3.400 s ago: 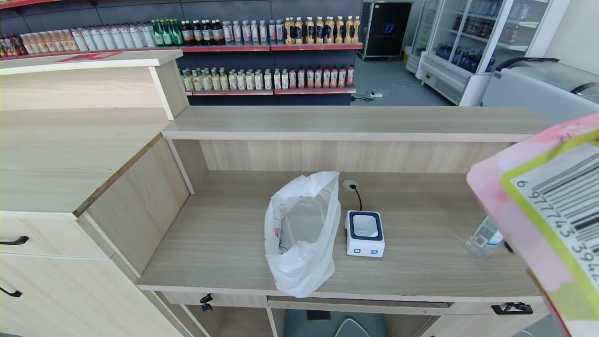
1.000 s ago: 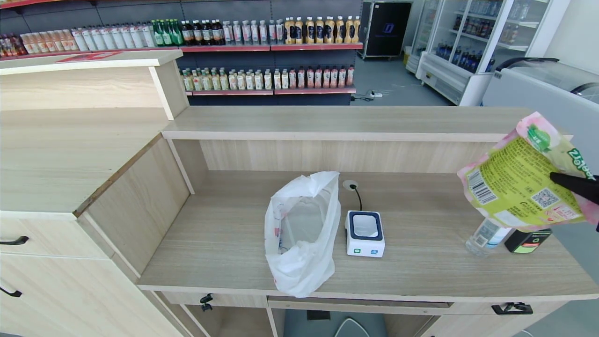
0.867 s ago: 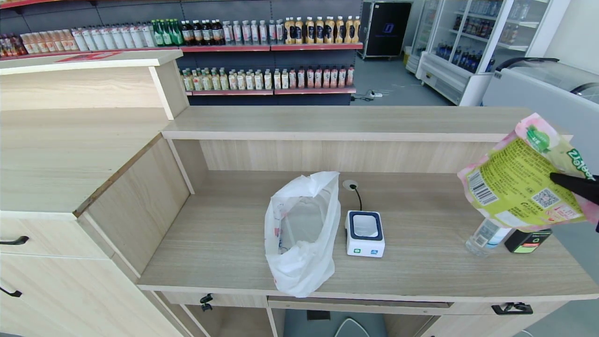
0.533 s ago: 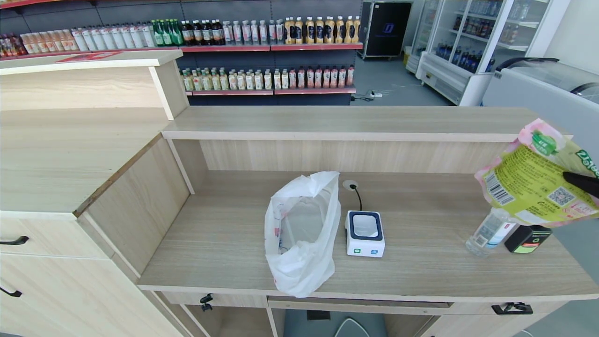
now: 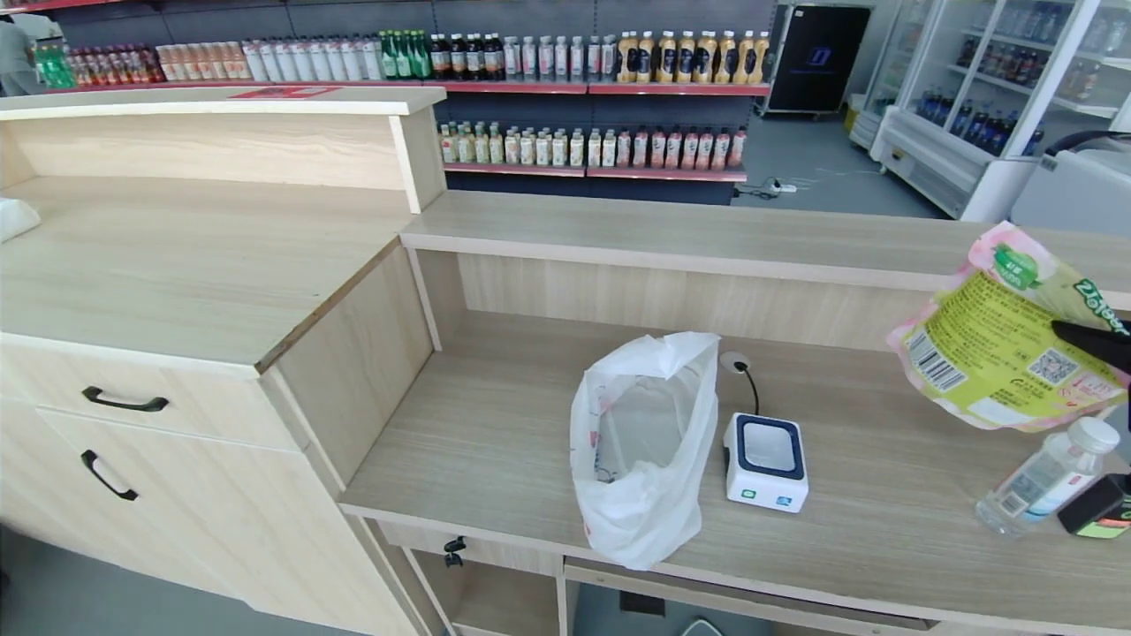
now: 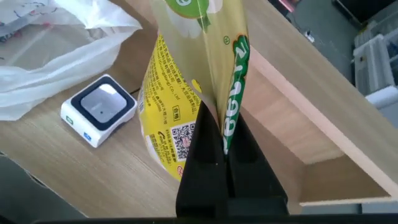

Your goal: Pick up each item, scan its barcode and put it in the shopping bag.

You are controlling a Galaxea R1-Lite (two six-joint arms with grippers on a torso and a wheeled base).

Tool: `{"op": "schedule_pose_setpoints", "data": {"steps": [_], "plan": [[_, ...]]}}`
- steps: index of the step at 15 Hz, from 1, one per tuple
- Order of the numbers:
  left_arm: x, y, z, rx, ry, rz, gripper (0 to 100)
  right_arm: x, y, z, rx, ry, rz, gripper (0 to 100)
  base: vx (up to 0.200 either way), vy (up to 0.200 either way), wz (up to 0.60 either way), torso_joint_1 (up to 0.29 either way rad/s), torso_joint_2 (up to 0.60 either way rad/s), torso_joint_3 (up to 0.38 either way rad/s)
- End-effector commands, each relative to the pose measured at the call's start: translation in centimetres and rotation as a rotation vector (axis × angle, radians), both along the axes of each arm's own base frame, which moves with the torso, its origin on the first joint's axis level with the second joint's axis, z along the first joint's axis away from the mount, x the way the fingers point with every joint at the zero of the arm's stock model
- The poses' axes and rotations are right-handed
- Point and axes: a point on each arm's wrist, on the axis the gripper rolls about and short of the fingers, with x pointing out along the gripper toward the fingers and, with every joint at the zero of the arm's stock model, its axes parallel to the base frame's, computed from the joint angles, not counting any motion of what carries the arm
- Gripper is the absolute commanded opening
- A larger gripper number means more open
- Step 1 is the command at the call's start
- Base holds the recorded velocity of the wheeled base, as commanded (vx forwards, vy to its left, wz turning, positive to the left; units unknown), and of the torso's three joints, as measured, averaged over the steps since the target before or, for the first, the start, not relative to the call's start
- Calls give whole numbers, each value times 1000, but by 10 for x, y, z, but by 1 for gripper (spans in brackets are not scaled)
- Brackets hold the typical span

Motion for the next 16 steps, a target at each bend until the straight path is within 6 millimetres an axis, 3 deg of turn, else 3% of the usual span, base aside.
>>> {"op": "schedule_pose_setpoints", "data": {"steps": [1, 6, 9, 12, 16], "plan": [[0, 0, 0, 0, 1, 1, 100, 17, -8, -11, -49, 38, 8, 0, 0, 0, 0, 0, 0, 0], [0, 0, 0, 0, 1, 1, 100, 68, -18, -38, -212, 37, 84, 0, 0, 0, 0, 0, 0, 0], [0, 0, 0, 0, 1, 1, 100, 101, -18, -50, -311, -63, 131, 0, 0, 0, 0, 0, 0, 0], [0, 0, 0, 0, 1, 1, 100, 118, -4, -56, -339, -129, 183, 0, 0, 0, 0, 0, 0, 0], [0, 0, 0, 0, 1, 1, 100, 124, 10, -60, -408, -172, 252, 0, 0, 0, 0, 0, 0, 0]]}}
